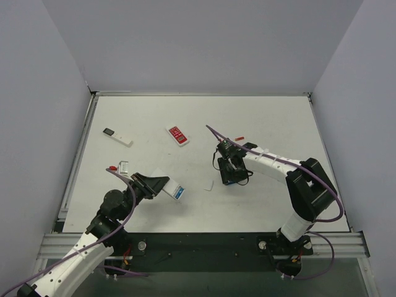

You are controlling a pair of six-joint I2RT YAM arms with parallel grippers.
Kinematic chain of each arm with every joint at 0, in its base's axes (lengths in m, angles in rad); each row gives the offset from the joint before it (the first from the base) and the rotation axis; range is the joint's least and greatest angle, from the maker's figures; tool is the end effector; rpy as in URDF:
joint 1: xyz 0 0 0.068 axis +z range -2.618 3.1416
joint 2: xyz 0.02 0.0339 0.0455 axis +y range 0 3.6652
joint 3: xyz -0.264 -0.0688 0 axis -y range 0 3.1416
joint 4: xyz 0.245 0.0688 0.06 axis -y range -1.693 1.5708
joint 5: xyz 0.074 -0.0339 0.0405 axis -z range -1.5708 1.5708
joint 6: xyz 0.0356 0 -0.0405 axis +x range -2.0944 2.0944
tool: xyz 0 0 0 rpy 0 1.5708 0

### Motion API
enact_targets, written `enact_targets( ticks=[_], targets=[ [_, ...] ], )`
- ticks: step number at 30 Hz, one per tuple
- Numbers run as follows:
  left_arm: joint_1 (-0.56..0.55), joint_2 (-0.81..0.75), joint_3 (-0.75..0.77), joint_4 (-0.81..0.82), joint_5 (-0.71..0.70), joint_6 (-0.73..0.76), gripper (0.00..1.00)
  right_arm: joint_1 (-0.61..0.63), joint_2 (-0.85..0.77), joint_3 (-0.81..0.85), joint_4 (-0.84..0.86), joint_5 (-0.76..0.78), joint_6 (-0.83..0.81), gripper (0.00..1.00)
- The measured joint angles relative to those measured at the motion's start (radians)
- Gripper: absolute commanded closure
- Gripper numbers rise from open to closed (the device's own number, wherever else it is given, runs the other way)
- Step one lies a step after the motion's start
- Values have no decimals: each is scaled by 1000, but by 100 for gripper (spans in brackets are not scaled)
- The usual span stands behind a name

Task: Load the batteries into the remote control
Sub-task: Place the battery at the center of the board, then pick up the battery from the center of the board.

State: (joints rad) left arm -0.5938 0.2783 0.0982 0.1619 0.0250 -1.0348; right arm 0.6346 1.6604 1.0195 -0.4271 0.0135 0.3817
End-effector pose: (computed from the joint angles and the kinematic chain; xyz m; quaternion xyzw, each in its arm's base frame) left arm 0.1052 -0.0721 0.1992 -0.1475 0.6981 -0.5156 0.4744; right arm 0.2650 0.1945 0.1820 -0.1205 0.9610 0.1153 0.2205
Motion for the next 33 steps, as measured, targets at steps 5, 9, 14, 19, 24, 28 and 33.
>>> enact_targets(
  ticks=[5, 9, 14, 19, 24, 28, 33],
  targets=[
    [0, -27, 0, -39, -4, 1, 100, 31, 3, -38, 20, 8, 65, 60],
    [0, -29, 0, -50, -6, 1, 100, 35, 29, -40, 40, 9, 83, 52],
    [0, -24, 0, -50, -6, 0, 100, 35, 42, -45, 52, 1, 90, 29],
    [0, -9, 0, -47, -6, 0, 100, 37, 37, -45, 41, -18, 69, 22],
    [0, 0, 0, -47, -6, 1, 100, 52, -2, -31, -40, -34, -35, 22],
    [0, 2, 0, -46, -5, 2, 100, 74, -31, 71, -140, -36, -200, 21],
    [0, 3, 0, -46, 2, 10, 100, 100, -29, 144, -204, -37, -430, 30]
  ],
)
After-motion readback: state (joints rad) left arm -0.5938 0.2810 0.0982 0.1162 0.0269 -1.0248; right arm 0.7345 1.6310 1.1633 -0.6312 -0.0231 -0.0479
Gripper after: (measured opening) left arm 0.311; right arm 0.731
